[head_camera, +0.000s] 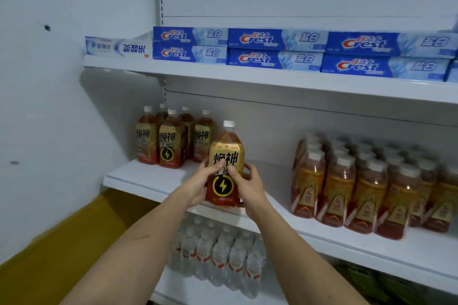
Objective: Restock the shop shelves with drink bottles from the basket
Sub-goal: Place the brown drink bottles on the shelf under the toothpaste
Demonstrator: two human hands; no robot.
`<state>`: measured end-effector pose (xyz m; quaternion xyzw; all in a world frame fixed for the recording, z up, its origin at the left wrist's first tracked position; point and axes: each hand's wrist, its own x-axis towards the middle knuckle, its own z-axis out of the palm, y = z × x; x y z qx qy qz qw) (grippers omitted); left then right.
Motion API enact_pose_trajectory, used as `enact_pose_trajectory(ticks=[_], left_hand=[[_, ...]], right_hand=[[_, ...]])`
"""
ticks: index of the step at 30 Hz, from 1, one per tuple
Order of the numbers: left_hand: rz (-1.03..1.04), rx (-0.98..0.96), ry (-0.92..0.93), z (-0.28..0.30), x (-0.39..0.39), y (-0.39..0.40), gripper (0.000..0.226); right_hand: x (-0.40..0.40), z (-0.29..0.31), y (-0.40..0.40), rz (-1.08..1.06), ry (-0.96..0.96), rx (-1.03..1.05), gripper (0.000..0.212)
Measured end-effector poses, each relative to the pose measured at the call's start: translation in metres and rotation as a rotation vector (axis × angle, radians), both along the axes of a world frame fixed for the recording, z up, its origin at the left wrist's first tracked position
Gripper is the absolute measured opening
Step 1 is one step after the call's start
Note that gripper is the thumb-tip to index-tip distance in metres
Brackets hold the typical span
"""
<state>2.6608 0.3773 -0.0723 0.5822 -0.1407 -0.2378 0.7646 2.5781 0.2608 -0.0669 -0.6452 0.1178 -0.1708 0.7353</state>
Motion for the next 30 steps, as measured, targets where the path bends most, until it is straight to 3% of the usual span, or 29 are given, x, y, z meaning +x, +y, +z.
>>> enact_pose_trajectory(ticks=[9,17,26,30], left_hand=[[0.035,-0.055,0.028,-0.025,0.097,0.035,0.073],[0.111,-0.083,-0.107,-0.037,0.158,0.038,0.056],[0.650,0.167,-0.360,-0.047,0.180,0.008,0.053],[0.770,0.241,-0.407,-0.042,0.188,0.000,0.047]], right_hand=[[0.102,-0.026,0.034,0.018,-0.051,0.002,0.040],[0.168,-0.043,0.040,-0.063,-0.081,-0.089,0.052],[0.223,-0.053,0.045,-0.190,-0.050,-0.205,0.054],[0.233,-0.050,0.042,-0.245,0.107,-0.368,0.067]])
